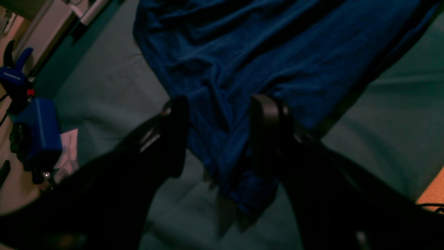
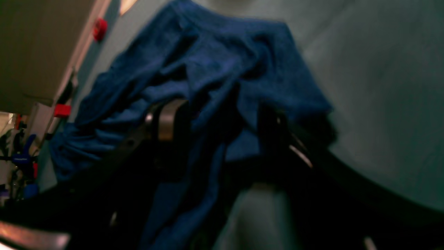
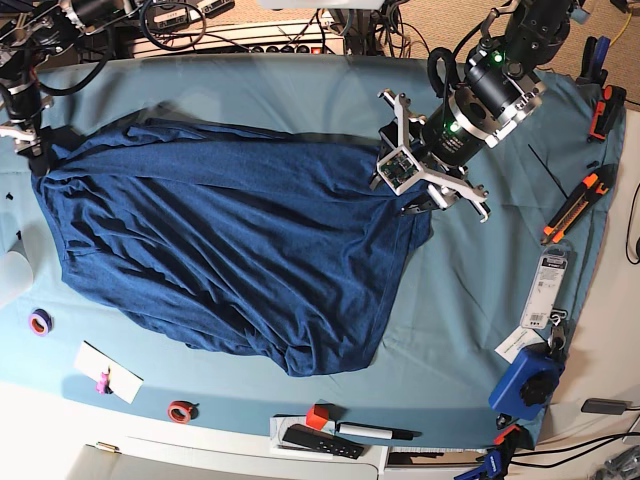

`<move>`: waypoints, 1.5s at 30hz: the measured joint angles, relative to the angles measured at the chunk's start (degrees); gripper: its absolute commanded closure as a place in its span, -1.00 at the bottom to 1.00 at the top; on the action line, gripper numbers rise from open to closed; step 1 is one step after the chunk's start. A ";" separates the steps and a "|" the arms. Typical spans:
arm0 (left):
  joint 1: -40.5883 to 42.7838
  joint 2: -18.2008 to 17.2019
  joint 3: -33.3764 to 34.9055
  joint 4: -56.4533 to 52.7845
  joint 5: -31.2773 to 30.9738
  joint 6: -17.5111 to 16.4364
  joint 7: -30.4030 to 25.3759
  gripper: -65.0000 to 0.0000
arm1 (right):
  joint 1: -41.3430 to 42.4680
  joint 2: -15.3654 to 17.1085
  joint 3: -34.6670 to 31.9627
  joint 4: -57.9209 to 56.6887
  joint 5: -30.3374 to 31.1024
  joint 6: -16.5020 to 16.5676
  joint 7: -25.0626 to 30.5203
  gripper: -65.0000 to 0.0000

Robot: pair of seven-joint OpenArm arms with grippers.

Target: Layout the t-shirt on the table in an organized manner, then fold the t-shirt properly

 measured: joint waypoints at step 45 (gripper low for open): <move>0.00 0.00 0.00 0.00 -0.04 0.00 -1.29 0.12 | 0.37 -4.00 -0.87 -2.93 -6.23 -1.31 7.58 0.06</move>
